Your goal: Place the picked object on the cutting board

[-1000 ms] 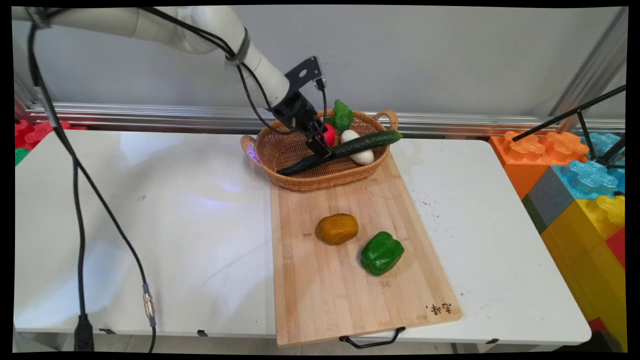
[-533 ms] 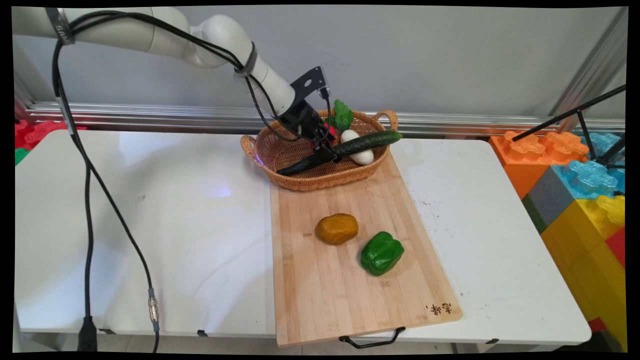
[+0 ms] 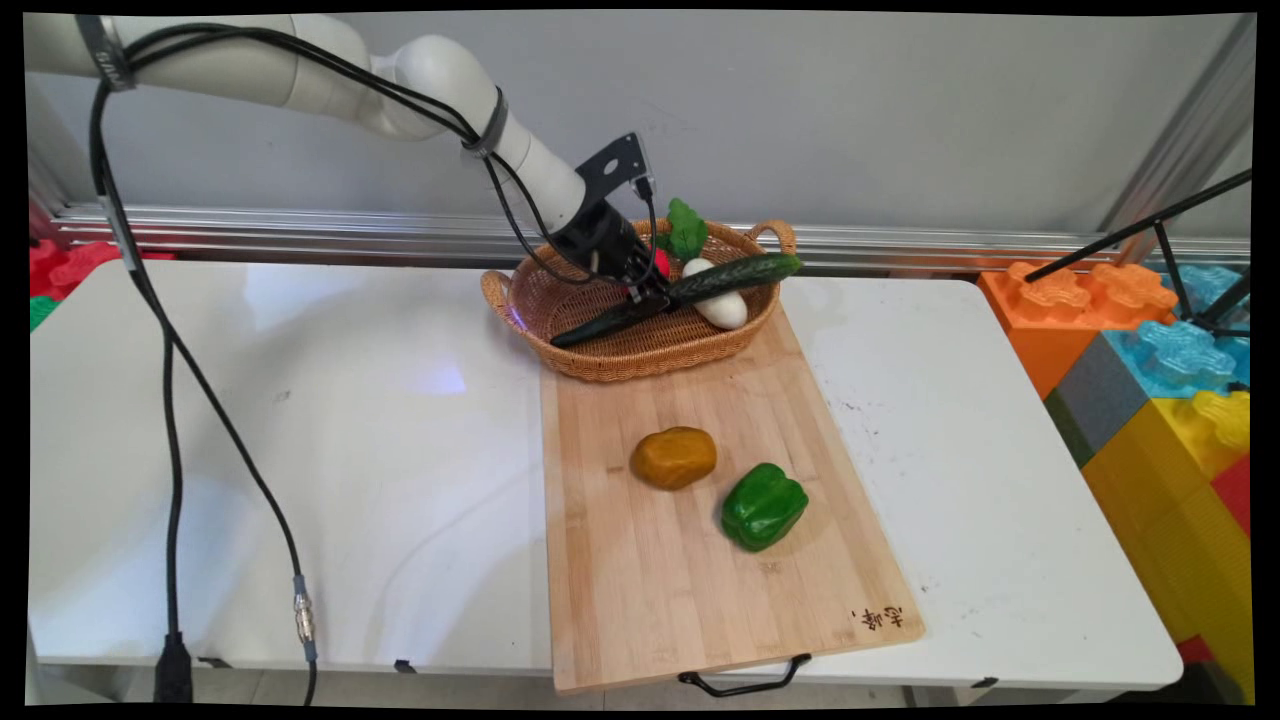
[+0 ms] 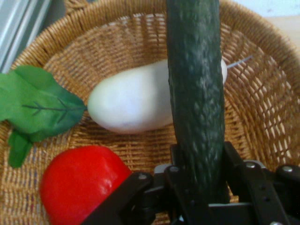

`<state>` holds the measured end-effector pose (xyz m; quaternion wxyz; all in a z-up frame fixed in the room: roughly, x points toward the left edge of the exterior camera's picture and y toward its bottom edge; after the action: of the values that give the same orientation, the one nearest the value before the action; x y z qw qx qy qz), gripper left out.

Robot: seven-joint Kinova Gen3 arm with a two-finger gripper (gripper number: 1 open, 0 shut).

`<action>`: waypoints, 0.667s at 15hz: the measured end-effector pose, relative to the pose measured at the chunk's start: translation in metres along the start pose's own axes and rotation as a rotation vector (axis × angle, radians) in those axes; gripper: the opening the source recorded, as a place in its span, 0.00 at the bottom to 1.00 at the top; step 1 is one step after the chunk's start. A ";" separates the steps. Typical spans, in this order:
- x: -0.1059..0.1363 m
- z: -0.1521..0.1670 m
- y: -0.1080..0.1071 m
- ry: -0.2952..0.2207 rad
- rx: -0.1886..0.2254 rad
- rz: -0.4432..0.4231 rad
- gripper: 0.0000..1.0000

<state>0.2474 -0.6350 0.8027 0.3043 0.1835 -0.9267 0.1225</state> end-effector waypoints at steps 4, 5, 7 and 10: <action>0.023 -0.018 0.004 0.043 0.027 0.003 0.00; 0.034 -0.026 0.007 0.058 0.039 0.013 0.00; 0.049 -0.035 0.011 0.075 0.053 0.028 0.00; 0.074 -0.047 0.023 0.103 0.062 0.058 0.00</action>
<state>0.2070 -0.6183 0.8823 0.3418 0.1592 -0.9106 0.1692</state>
